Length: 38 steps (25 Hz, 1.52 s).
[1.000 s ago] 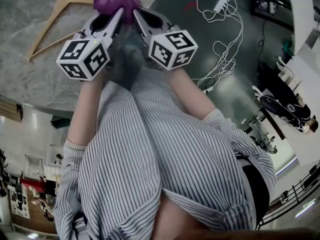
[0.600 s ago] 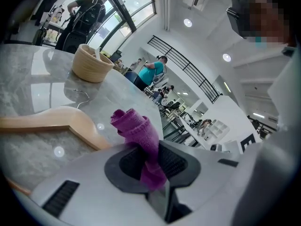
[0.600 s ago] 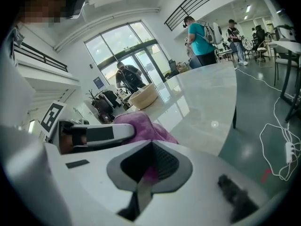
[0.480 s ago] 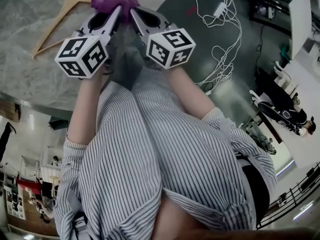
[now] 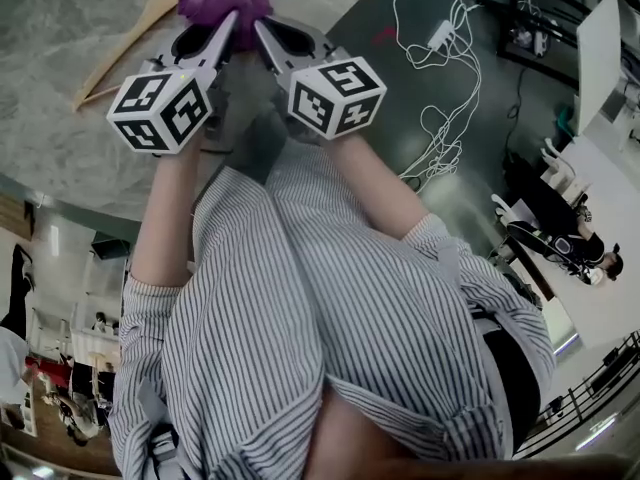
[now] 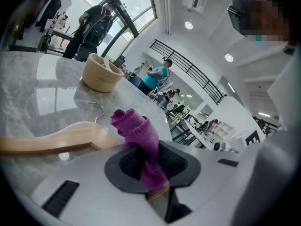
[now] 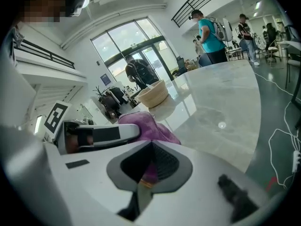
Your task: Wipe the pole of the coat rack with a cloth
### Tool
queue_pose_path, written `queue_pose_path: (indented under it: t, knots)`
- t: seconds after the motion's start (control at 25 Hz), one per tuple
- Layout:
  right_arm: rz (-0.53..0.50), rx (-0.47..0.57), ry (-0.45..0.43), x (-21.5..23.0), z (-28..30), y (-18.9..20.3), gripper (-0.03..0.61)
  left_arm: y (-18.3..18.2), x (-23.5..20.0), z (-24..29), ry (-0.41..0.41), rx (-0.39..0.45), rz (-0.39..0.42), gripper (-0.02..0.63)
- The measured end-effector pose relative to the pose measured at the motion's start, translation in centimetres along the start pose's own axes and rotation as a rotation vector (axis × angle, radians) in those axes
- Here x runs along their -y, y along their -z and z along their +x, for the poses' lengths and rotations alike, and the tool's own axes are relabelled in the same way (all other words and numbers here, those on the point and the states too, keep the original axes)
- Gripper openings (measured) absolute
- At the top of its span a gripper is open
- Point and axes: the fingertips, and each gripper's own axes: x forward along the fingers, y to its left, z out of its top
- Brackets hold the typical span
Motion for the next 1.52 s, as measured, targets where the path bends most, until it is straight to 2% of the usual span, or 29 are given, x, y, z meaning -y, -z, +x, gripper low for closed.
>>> queue_pose_path:
  t: [0.4,1.04,1.52]
  knots:
    - [-0.028,-0.025,-0.036,-0.8,2.5,-0.9,0.015,-1.9,-2.9,-0.6,-0.041,0.039,-0.013,0.080]
    - [-0.056,-0.042,-0.084,-5.5,5.9,-1.5,0.015,-4.2,-6.5,-4.6,-0.078,0.097,-0.039,0.080]
    - [-0.070,-0.056,-0.097,-5.9,6.6,-1.3,0.015,-4.1,-7.2,-5.0,-0.098,0.113,-0.067,0.080]
